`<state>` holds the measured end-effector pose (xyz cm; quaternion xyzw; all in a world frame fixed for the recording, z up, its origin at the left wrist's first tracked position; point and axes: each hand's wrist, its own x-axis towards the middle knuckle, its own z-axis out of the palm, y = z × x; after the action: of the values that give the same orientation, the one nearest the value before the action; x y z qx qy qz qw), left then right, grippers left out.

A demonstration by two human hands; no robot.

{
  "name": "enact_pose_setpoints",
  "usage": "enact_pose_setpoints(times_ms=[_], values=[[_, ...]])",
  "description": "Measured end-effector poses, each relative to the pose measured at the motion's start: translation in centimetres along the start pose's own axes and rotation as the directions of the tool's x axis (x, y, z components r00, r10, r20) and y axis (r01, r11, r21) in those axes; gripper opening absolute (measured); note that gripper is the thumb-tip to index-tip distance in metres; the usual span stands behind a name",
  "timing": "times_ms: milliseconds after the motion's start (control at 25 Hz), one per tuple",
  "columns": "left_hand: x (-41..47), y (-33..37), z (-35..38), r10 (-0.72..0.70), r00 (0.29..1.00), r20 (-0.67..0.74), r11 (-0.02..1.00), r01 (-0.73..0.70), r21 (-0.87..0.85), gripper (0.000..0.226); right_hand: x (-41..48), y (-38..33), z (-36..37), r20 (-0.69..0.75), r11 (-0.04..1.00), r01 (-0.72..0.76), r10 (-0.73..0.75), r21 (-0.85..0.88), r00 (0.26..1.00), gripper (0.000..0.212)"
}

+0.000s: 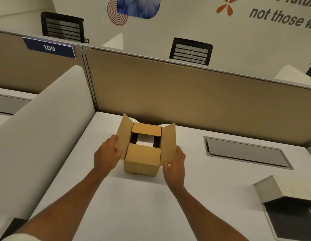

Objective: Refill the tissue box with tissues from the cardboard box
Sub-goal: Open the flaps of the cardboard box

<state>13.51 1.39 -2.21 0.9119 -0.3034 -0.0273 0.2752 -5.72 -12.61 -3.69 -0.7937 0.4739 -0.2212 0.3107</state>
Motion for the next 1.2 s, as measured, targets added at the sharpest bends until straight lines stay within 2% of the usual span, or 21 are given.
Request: enact_pose_setpoints(times_ms=[80,200,280,320,440,600,680,880,1000,1120,1200], values=[[0.5,-1.4,0.1,-0.062,0.997,0.039,0.991,0.056,0.122,0.045,0.6,0.8,-0.1,-0.002,0.978,0.066,-0.067,-0.197,0.998,0.060],[1.2,-2.6,0.7,0.019,0.995,0.102,0.940,-0.052,0.337,0.039,1.7,2.2,0.0,0.150,0.870,0.187,-0.132,-0.457,0.980,0.047],[1.7,-2.3,1.2,0.062,0.983,0.174,0.891,-0.133,0.434,0.033,2.2,2.9,0.3,0.262,0.831,0.225,-0.100,-0.509,0.960,0.044],[2.0,-2.0,1.3,0.034,0.978,0.204,0.888,-0.123,0.442,0.030,2.4,2.9,0.4,0.293,0.846,0.219,-0.079,-0.487,0.953,0.040],[2.7,-1.0,1.6,-0.065,0.975,0.212,0.944,-0.009,0.331,0.027,3.4,2.2,0.6,0.288,0.873,0.181,-0.050,-0.452,0.956,0.028],[4.0,1.2,1.9,0.018,0.995,0.097,0.966,-0.042,0.255,0.028,5.6,0.9,0.3,0.179,0.899,0.085,-0.007,-0.429,0.984,0.032],[4.6,2.3,2.1,0.004,0.996,0.094,0.963,-0.029,0.268,0.032,6.8,0.2,0.1,0.187,0.915,0.106,-0.034,-0.390,0.982,0.034],[6.0,3.7,3.0,-0.113,0.971,0.208,0.976,0.070,0.206,0.031,9.8,-2.2,0.7,0.289,0.918,0.251,-0.162,-0.307,0.944,0.034],[6.4,4.1,3.1,-0.180,0.938,0.296,0.971,0.121,0.206,0.036,11.5,-2.9,1.8,0.385,0.912,0.288,-0.164,-0.292,0.908,0.054],[7.1,4.5,2.3,-0.252,0.893,0.372,0.965,0.259,0.032,0.033,12.7,-2.9,2.9,0.423,0.883,0.327,-0.168,-0.336,0.890,0.067],[7.4,4.3,1.6,-0.219,0.869,0.444,0.955,0.284,-0.085,0.034,13.2,-2.7,3.4,0.417,0.874,0.326,-0.161,-0.361,0.894,0.069]])
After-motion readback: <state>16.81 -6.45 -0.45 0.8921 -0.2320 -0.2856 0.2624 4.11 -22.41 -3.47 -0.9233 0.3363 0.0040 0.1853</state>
